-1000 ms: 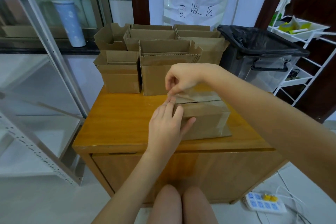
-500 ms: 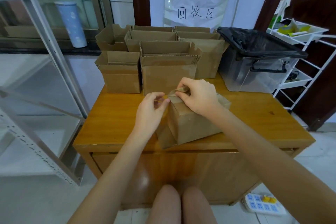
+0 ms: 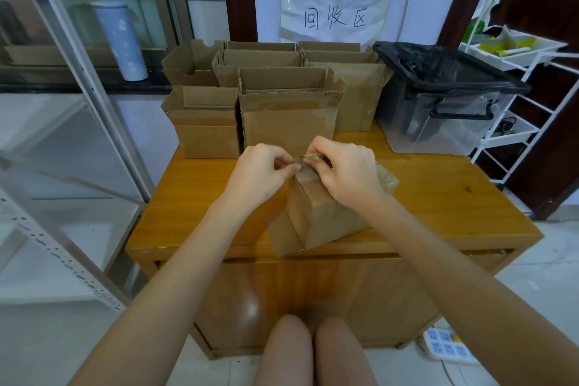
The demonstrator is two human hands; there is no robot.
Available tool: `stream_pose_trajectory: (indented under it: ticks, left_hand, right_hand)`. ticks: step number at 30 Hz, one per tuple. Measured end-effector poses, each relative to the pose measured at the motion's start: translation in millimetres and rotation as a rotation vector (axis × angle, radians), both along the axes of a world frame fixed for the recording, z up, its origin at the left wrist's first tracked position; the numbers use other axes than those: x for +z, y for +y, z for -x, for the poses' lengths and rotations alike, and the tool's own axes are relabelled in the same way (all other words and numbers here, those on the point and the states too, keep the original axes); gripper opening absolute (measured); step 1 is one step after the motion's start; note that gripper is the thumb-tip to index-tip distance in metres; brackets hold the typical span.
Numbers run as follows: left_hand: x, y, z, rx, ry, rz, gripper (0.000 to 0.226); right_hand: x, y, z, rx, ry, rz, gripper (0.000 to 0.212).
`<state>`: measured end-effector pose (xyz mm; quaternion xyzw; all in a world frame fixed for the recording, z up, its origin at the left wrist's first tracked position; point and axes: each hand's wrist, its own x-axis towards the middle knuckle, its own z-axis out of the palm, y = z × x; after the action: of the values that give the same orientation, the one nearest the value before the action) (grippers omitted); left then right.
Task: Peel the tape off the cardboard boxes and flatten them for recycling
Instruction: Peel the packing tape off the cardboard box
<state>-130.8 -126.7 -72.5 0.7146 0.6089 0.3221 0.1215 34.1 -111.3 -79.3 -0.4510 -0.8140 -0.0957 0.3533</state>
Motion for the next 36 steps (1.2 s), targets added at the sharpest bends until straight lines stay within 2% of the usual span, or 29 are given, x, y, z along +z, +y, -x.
stream_pose_trajectory:
  ticks: [2,5,8,11,19,21,24,26,29,32,36]
  left_hand:
    - [5.0,0.5,-3.6,-0.007,0.129,-0.014,0.021]
    - [6.7,-5.2,-11.7,-0.004,0.437,-0.129,0.022]
    - [5.7,-10.5,-17.7,0.005,0.683,-0.210,0.013]
    - [3.7,-12.1,-22.5,-0.008,0.804,-0.221,0.017]
    - [-0.6,0.6,-3.6,-0.137,0.661,-0.269,0.011]
    - [-4.6,0.7,-2.5,-0.132,0.511,-0.258,0.015]
    - [-14.0,-3.6,-1.7,-0.029,0.158,-0.233,0.025]
    - [-23.9,-5.9,-0.1,0.010,-0.041,-0.208,0.025]
    - [-35.1,-10.5,1.1,0.014,-0.198,-0.191,0.021]
    - [-31.2,-8.3,4.5,0.017,-0.188,-0.149,0.018]
    - [-14.4,3.4,9.8,-0.001,-0.017,-0.071,0.017]
  right_hand:
    - [-0.5,-1.0,0.8,-0.010,0.015,-0.014,0.009]
    - [-1.1,-1.4,3.1,-0.023,0.027,-0.027,0.009]
    - [-0.8,0.1,3.9,-0.023,0.025,-0.015,0.008]
    - [-0.6,0.1,5.0,-0.027,0.024,-0.002,0.005]
    - [3.1,1.1,4.3,-0.027,0.001,0.127,0.020]
    - [3.5,1.7,1.3,-0.024,-0.020,0.180,0.021]
    - [3.0,4.0,-2.8,-0.024,-0.014,0.198,0.015]
    - [2.8,6.9,-2.7,-0.073,-0.016,0.199,0.019]
    - [2.9,8.0,0.0,-0.118,-0.016,0.186,0.024]
    - [4.3,6.4,0.0,-0.090,0.021,0.191,0.021]
    - [3.5,4.1,-1.7,-0.046,0.083,0.186,0.017]
